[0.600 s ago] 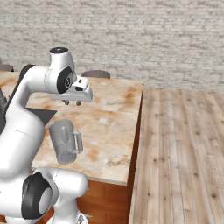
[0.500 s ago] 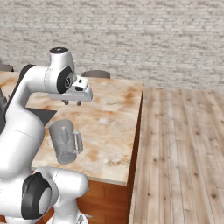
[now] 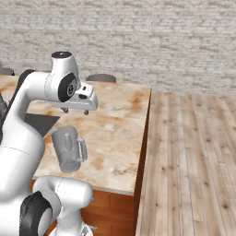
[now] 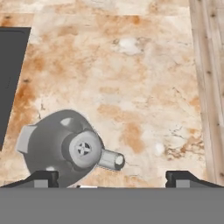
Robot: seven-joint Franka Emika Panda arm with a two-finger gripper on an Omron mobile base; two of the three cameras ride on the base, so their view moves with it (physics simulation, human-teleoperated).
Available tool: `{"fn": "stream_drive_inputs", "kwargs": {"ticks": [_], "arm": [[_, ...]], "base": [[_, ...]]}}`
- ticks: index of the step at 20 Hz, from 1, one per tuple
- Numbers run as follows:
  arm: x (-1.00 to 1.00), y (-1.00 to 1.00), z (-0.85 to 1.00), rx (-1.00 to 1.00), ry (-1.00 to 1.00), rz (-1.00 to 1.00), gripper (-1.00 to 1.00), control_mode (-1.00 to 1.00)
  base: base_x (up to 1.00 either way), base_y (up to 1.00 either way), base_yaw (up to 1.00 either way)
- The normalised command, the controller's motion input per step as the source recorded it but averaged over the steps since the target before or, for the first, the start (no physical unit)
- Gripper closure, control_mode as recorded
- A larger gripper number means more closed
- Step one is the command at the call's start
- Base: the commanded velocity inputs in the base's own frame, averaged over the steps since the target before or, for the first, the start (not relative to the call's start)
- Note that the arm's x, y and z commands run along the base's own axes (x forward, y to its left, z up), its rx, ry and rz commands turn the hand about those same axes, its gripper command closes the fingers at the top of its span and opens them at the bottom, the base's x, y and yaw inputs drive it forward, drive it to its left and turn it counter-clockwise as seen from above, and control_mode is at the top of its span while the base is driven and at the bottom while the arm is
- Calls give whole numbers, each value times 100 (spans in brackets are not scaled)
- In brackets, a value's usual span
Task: Turn on the sink faucet and place the jug under the water for a few seconds to fill it up.
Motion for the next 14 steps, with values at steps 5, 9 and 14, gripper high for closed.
{"fn": "stream_drive_inputs", "kwargs": {"ticks": [5,9,14], "arm": [[-23,-2,0,4,0,-1,-100,-100],[-44,0,0,4,0,0,-100,-100],[-20,14,0,0,0,0,-100,-100]], "base": [[0,0,0],[0,0,0],[0,0,0]]}}
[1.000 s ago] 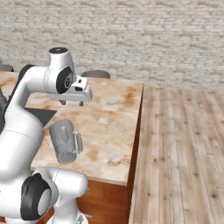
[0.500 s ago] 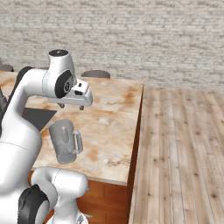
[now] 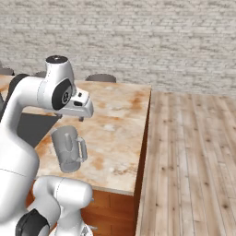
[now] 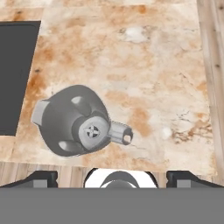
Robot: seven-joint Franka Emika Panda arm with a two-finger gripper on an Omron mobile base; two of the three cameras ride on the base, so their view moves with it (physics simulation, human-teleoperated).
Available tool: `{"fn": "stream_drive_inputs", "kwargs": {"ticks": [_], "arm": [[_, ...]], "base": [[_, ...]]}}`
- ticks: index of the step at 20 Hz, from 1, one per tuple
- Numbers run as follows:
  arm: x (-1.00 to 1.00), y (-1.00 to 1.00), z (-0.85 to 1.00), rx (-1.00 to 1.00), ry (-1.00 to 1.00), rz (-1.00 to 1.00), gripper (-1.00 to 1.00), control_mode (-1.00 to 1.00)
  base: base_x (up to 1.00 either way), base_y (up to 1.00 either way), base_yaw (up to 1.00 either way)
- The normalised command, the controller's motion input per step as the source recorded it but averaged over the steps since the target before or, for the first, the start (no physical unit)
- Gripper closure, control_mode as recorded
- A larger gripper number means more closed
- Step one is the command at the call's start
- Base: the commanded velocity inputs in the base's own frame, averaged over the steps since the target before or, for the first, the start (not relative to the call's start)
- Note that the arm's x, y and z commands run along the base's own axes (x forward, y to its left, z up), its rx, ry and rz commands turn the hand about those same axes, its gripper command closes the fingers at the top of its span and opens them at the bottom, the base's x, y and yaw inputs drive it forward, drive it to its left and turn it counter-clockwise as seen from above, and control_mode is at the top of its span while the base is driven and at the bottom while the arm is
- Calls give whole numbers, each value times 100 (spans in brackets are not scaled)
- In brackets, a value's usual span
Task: Turn on the sink faucet and place the jug under the water for a few seconds to fill it up.
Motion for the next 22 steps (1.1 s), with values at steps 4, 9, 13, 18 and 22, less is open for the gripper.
{"fn": "stream_drive_inputs", "kwargs": {"ticks": [4,9,13,18,22], "arm": [[0,5,0,0,0,0,-100,-100],[0,0,0,0,0,0,-100,-100],[0,0,0,0,0,0,-100,-100],[0,0,0,0,0,0,-100,-100],[-3,0,0,0,0,0,-100,-100]], "base": [[0,0,0],[0,0,0],[0,0,0],[0,0,0],[0,0,0]]}}
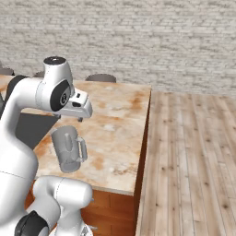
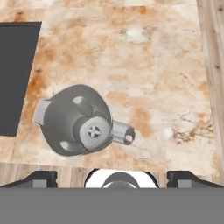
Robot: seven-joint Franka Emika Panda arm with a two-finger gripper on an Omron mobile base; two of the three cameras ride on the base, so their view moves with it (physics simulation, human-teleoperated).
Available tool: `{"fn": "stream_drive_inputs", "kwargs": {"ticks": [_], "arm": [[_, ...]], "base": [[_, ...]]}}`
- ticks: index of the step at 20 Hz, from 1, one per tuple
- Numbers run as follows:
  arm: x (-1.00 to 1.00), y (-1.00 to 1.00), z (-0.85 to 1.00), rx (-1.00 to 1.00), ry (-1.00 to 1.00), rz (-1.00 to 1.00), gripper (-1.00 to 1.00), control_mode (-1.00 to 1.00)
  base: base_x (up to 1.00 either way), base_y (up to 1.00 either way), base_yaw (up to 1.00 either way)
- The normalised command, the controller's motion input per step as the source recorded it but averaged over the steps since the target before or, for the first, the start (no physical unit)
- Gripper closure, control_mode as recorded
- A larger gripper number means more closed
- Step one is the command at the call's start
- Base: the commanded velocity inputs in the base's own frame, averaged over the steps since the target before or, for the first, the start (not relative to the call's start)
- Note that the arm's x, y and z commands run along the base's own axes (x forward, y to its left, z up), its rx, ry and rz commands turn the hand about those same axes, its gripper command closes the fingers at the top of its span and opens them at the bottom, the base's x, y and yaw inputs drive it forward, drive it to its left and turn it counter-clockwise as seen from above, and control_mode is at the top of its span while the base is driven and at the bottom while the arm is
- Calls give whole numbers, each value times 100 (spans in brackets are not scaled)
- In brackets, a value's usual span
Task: Turn on the sink faucet and place the jug under the water for a few seconds to fill it up.
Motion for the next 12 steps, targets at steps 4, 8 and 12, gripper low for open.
{"fn": "stream_drive_inputs", "kwargs": {"ticks": [4,8,12], "arm": [[-12,8,0,0,0,0,-100,100],[0,0,0,0,0,0,-100,100],[0,0,0,0,0,0,-100,100]], "base": [[-4,8,0],[-12,53,1],[0,75,3]]}}
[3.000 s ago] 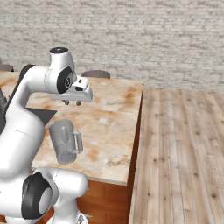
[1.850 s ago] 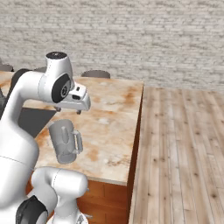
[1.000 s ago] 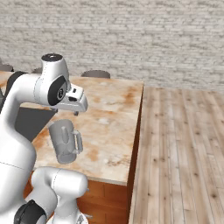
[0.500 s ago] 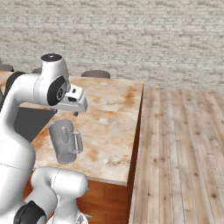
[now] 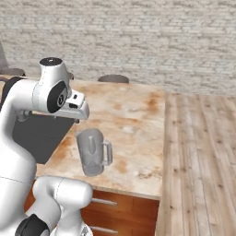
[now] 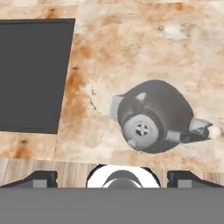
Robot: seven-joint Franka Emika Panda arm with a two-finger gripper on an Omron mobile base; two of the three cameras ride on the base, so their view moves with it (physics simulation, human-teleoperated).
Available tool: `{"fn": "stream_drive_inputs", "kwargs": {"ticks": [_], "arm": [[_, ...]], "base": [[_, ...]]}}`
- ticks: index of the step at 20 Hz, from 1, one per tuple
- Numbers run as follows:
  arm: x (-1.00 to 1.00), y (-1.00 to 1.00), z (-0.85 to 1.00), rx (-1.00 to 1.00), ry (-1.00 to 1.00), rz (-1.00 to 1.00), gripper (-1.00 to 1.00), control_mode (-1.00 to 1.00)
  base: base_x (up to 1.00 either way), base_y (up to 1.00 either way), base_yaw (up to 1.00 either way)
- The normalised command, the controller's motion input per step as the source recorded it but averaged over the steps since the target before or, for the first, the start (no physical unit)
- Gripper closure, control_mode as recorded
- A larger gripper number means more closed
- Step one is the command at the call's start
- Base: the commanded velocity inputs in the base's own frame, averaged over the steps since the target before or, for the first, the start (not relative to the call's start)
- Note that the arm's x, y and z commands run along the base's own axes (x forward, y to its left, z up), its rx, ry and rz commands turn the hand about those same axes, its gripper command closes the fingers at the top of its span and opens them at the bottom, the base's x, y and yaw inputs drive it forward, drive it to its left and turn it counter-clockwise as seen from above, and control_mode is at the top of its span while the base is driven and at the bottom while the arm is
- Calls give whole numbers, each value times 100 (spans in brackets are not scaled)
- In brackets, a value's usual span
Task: Turn on the sink faucet and place the jug under the water for a few seconds to fill it up.
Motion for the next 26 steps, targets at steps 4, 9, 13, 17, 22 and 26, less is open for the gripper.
{"fn": "stream_drive_inputs", "kwargs": {"ticks": [4,9,13,17,22,26], "arm": [[0,0,0,0,0,0,-100,100],[0,0,0,0,0,0,-100,100],[0,0,0,0,0,0,-100,100],[0,0,0,0,0,0,-100,100],[0,0,0,0,0,0,-100,100],[0,0,0,0,0,0,-100,100]], "base": [[0,82,3],[0,71,2],[1,51,4],[1,46,4],[0,42,3],[1,23,1]]}}
